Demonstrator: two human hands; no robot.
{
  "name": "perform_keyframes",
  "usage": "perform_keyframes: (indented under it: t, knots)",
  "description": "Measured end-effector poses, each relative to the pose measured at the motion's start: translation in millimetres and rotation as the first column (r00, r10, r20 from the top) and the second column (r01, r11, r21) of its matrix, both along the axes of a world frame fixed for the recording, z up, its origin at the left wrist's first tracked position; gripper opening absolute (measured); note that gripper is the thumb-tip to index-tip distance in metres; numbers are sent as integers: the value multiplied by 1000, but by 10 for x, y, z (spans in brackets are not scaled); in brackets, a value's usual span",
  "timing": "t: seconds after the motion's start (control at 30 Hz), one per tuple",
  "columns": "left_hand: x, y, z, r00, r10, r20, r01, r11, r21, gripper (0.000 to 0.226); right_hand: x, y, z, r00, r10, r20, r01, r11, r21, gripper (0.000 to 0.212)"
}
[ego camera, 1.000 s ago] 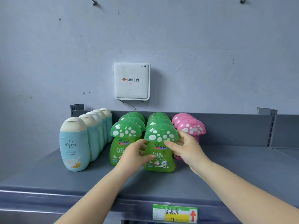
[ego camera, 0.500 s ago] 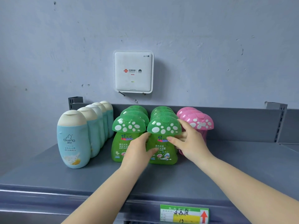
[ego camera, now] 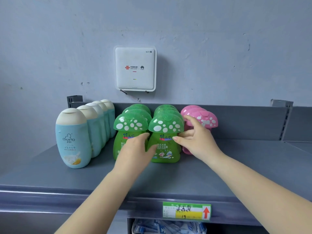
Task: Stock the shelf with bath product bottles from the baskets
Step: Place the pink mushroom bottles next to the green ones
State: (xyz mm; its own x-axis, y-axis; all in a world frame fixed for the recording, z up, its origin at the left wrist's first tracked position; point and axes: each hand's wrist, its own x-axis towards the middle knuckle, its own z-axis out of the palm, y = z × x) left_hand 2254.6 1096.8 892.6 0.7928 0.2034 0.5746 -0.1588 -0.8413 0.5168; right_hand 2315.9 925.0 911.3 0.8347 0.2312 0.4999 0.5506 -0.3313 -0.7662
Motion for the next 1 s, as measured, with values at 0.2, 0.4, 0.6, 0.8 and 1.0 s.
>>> perform_keyframes:
  t: [0.2,0.4,0.6,0.8,1.0]
  knots:
    - [-318,-148,219,997,5,77,-10,998,62,21,-195,-310,59,986,-135,94,149,976,-160,49]
    - [-275,-878,259,969,-201,145,163,958,238,16,-559,-867,104,906,-226,357,351,874,-336,22]
    - [-169,-1870,140,886,-447,125,364,835,413,24,-926,-1769,17,641,-305,704,722,552,-417,23]
    - [-228,-3067,-69,740,-666,100,489,633,600,11,-1449,-2802,-266,576,-403,711,817,252,-518,27]
    - [-523,-4212,-404,584,-809,-64,596,375,710,25,-2223,-3697,-711,584,-560,587,732,51,-679,30]
